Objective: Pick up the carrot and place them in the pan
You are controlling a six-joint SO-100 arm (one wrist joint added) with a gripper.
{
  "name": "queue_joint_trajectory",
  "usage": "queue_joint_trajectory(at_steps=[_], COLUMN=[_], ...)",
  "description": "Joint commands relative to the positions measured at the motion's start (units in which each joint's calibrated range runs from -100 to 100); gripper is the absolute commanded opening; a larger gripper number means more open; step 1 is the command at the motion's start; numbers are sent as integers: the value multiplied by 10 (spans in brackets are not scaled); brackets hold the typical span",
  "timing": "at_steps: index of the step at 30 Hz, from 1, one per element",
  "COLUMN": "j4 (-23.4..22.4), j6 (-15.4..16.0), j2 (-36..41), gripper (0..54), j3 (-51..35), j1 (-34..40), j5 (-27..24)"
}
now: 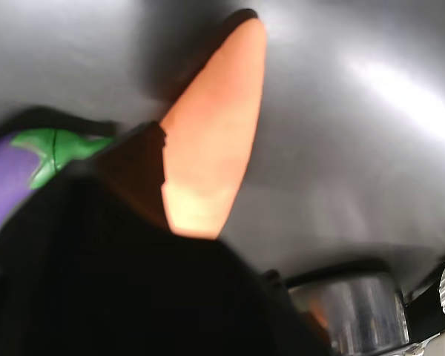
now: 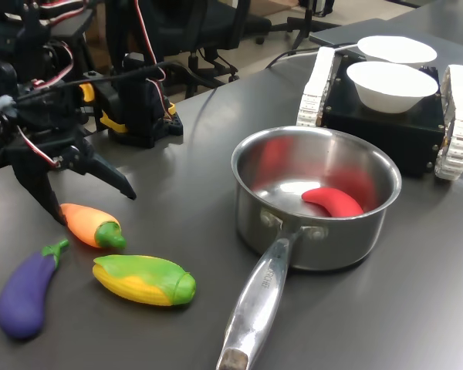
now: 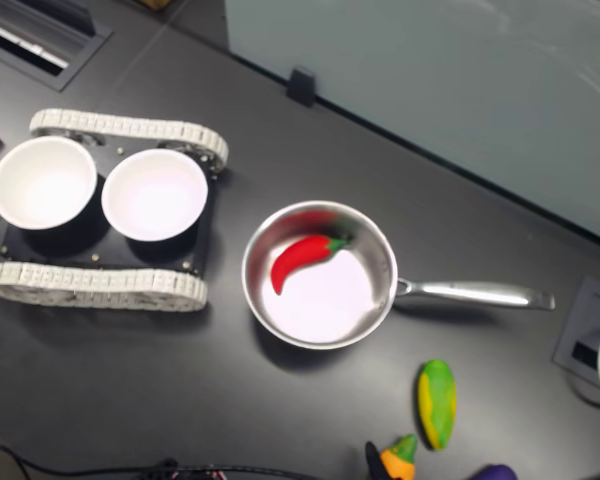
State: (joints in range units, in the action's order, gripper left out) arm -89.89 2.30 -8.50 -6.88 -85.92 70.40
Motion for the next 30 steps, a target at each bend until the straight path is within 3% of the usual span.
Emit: queue_joint_trajectory(at_steps=[1, 17, 25, 30], j4=[27, 64, 89, 104], j6=[-13, -64, -71, -78], j2=[12, 18, 25, 25], gripper=[403, 363, 348, 309], j3=[-10, 48, 70, 79], j1=[15, 35, 46, 52], j5=[-1, 13, 5, 1])
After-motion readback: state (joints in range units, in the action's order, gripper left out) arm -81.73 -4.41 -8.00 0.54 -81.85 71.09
